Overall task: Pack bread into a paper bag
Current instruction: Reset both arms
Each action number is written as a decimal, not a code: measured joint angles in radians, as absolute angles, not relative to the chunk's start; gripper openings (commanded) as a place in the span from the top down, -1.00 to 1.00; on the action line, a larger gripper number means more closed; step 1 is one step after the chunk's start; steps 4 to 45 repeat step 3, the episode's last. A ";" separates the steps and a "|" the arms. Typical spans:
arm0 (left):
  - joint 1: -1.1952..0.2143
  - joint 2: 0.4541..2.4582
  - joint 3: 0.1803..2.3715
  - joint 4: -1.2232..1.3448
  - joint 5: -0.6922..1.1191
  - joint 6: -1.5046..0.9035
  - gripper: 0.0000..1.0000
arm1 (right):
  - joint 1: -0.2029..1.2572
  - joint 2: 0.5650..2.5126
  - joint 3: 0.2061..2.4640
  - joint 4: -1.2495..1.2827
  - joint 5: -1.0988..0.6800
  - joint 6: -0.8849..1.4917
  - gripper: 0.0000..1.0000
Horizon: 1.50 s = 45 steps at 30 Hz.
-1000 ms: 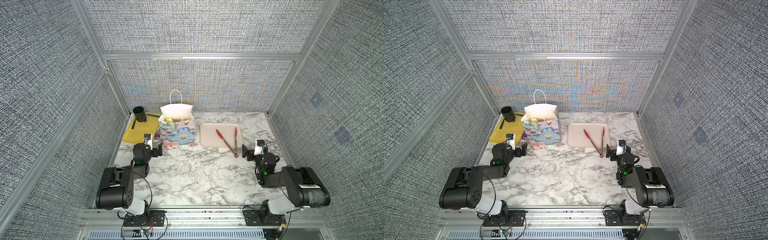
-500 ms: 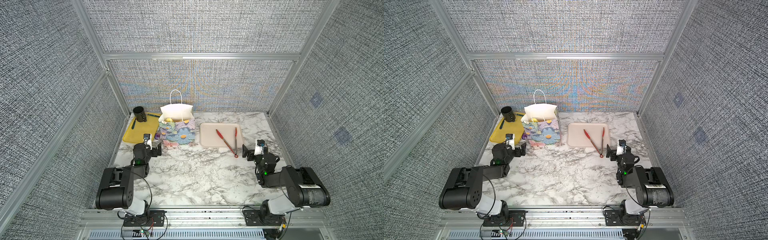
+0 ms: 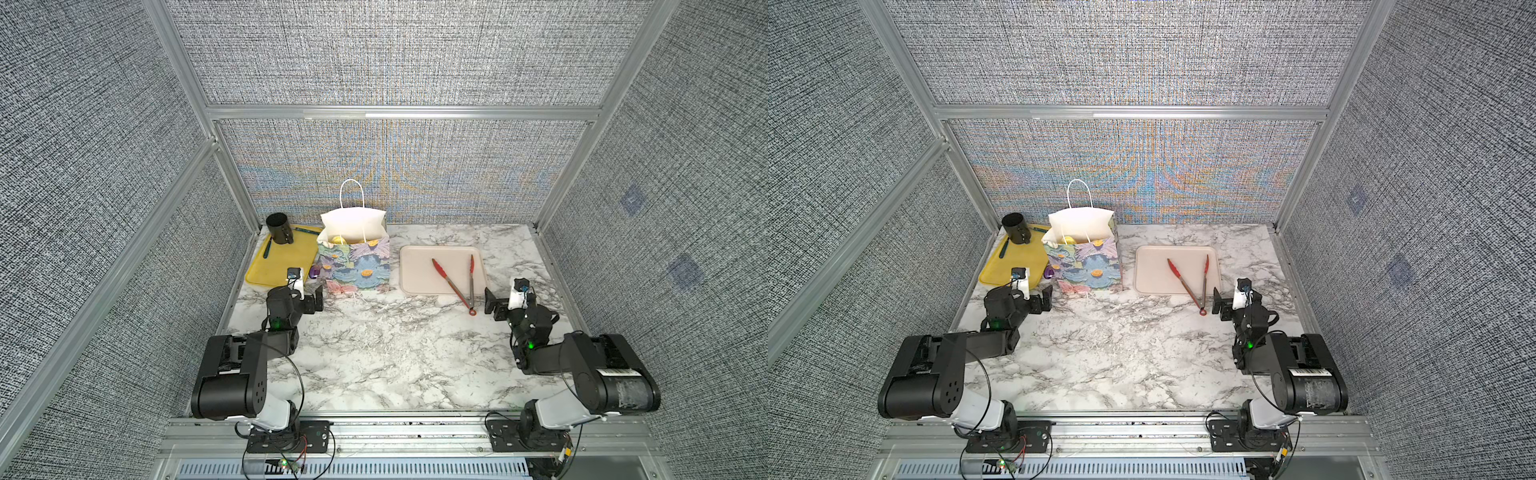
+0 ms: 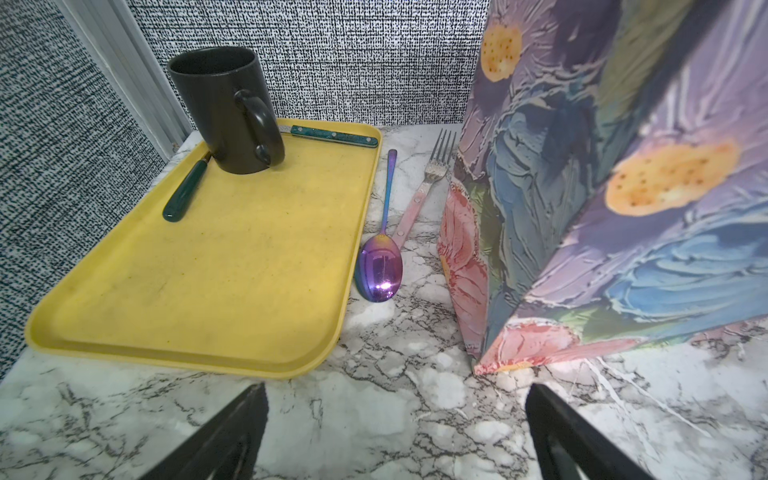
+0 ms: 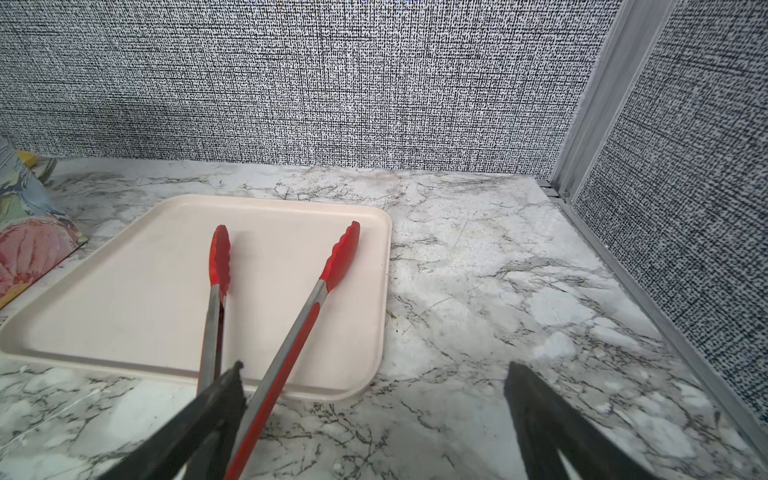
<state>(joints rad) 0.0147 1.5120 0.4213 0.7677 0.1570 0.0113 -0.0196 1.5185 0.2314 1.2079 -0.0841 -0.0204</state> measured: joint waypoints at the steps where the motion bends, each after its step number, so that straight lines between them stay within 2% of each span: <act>1: 0.015 1.512 0.421 0.768 0.157 0.011 -0.98 | -0.020 1.519 0.232 1.208 -0.083 -0.020 -0.98; 45: 0.015 1.512 0.421 0.768 0.157 0.011 -0.99 | -0.020 1.520 0.233 1.208 -0.083 -0.020 -0.98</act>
